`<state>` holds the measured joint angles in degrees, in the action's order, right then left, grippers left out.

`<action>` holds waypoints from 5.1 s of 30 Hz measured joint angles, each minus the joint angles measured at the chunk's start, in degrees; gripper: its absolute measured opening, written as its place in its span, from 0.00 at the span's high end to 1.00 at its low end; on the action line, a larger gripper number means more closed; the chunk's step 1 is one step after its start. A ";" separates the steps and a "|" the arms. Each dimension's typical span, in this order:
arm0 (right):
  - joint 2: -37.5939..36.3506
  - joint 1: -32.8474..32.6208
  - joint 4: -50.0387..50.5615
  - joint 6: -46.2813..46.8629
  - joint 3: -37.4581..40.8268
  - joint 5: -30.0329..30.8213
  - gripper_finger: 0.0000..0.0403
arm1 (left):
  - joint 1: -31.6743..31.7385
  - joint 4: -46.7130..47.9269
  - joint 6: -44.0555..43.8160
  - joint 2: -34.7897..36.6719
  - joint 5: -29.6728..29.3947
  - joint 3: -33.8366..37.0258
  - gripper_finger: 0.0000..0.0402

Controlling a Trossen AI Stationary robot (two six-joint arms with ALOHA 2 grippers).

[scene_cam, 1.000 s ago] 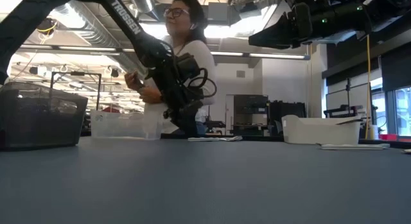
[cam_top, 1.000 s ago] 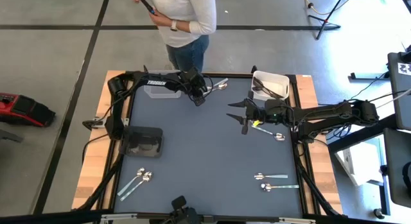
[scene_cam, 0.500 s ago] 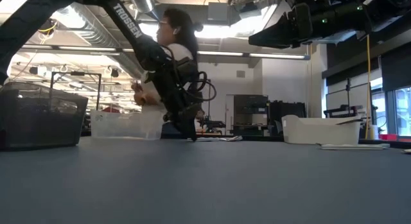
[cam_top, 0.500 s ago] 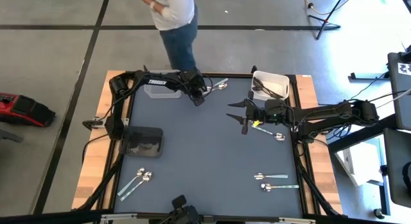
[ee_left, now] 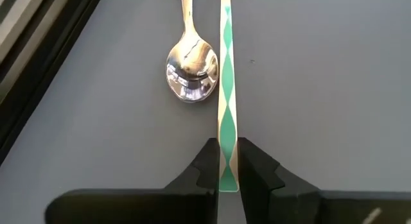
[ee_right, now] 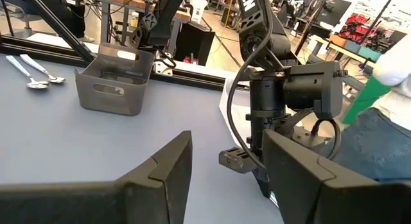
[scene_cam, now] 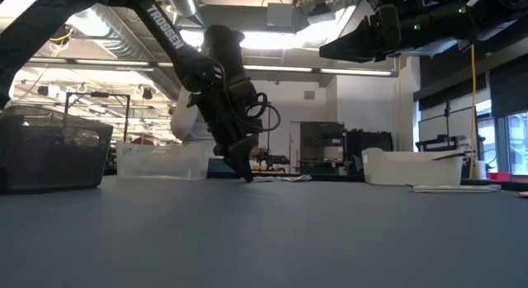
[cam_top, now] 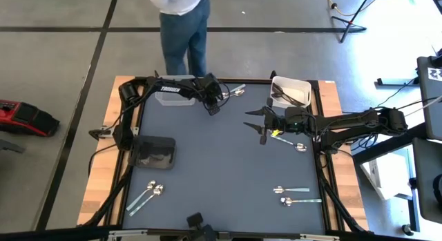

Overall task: Sort silverware by color (type)
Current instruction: Put the green spoon into the transparent bin, then put the blue spoon into the black bin

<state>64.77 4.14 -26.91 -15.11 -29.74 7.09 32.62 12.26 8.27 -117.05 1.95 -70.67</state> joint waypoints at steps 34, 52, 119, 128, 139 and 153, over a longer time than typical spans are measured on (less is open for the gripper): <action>-0.02 0.00 3.42 -0.17 0.02 1.48 0.56 | -2.66 18.60 -3.91 56.85 -13.13 25.87 0.91; -0.02 0.00 2.98 -0.17 0.02 1.46 0.56 | 13.79 20.39 -0.64 52.09 -18.91 31.26 0.90; -0.02 0.00 3.49 -0.20 0.02 1.44 0.56 | 0.98 7.52 -6.23 -2.89 6.20 -16.29 0.66; -0.02 0.00 3.50 -0.22 0.02 1.44 0.56 | 1.70 12.02 -5.90 -8.35 7.43 -23.62 0.66; -0.02 0.00 3.55 -0.22 0.02 1.46 0.56 | 5.27 11.04 -5.14 -9.31 10.39 -23.84 0.66; -0.01 0.00 7.79 1.37 0.02 9.37 0.56 | 2.92 17.39 -0.43 -1.59 10.61 -22.86 0.66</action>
<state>64.76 4.14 -19.12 -13.74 -29.71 16.46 35.55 29.65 7.85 -118.64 12.55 -93.53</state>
